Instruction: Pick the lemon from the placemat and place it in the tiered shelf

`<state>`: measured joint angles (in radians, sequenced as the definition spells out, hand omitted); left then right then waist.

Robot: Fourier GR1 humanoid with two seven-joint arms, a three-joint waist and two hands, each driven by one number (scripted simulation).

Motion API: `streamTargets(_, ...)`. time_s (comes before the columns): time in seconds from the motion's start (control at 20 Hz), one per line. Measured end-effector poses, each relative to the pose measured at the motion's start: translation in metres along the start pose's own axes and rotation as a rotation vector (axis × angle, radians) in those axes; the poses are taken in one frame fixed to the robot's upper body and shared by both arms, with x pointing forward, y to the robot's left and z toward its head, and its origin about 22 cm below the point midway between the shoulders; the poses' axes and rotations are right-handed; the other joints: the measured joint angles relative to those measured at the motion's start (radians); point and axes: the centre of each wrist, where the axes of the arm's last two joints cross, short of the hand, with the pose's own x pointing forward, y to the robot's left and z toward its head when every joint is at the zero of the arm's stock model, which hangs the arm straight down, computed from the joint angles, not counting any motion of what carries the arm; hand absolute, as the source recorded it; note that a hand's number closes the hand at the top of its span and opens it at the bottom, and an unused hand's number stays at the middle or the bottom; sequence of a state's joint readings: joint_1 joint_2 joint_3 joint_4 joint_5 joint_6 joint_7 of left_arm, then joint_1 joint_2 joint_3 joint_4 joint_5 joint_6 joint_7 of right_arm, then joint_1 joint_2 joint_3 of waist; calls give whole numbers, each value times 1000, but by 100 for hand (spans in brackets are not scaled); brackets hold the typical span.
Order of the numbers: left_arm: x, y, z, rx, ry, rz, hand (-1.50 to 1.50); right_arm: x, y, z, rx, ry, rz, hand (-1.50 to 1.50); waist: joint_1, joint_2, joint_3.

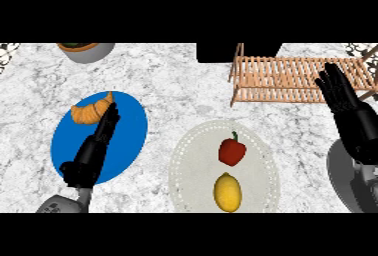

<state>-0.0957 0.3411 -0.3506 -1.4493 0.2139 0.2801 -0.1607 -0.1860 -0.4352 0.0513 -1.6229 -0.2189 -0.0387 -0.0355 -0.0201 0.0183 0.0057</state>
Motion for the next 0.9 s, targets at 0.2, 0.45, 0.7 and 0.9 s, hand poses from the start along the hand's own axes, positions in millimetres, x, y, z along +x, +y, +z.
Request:
streamTargets(0.2,7,2,-5,12,11,-33,0,-1,12,24,-146,90,-27,-150,-2,-16,-4)
streamTargets(0.45,9,13,-9,44,26,-59,0,-10,20,46,-413,183,-185,150,-44,-26,4)
streamTargets(0.7,9,14,-11,50,48,-60,0,-49,9,94,-755,314,104,-150,-56,-22,-16)
streamTargets(0.9,8,9,-13,36,59,-58,0,-50,50,127,-958,262,130,-150,-43,-28,-16)
